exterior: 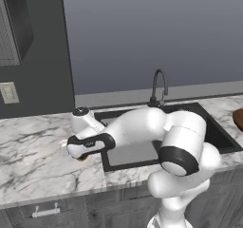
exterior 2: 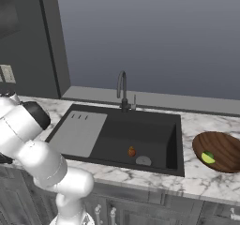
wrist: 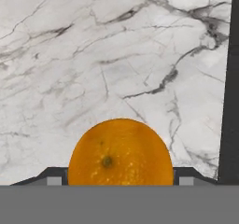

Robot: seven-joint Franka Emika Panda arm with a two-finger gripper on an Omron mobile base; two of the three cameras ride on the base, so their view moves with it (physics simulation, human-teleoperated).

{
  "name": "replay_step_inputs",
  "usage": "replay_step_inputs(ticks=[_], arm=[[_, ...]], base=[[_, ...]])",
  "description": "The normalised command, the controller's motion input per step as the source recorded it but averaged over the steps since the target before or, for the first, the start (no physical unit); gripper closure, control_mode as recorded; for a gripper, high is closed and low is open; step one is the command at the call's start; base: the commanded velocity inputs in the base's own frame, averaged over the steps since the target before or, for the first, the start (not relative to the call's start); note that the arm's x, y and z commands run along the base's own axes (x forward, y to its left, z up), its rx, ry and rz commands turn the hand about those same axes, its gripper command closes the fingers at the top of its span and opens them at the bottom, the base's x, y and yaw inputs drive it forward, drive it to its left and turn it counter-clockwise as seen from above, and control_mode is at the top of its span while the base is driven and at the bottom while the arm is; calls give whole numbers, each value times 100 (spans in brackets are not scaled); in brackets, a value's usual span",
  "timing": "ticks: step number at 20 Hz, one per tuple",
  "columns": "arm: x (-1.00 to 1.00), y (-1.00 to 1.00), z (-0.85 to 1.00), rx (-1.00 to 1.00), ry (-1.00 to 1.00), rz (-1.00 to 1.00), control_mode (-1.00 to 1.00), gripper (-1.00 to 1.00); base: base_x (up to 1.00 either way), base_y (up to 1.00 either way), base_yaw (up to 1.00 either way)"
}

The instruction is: There is a mixed pile of frozen fruits and vegetables on the counter. Locate all the frozen vegetables and place the items in a bowl on the counter. Take all the frozen fruits and defrost them in a running sink.

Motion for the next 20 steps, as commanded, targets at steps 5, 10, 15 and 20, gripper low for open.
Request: replay_step_inputs(ticks=[5,10,15,20], arm=[[-1,-65,21,-6,0,-23,-100,100],[0,-70,32,-4,0,-22,-100,100],[1,-67,37,0,-1,-14,-100,100],[2,-76,36,0,0,-6,-100,100]], base=[[0,0,0],[0,0,0],[0,0,0],[0,0,0]])
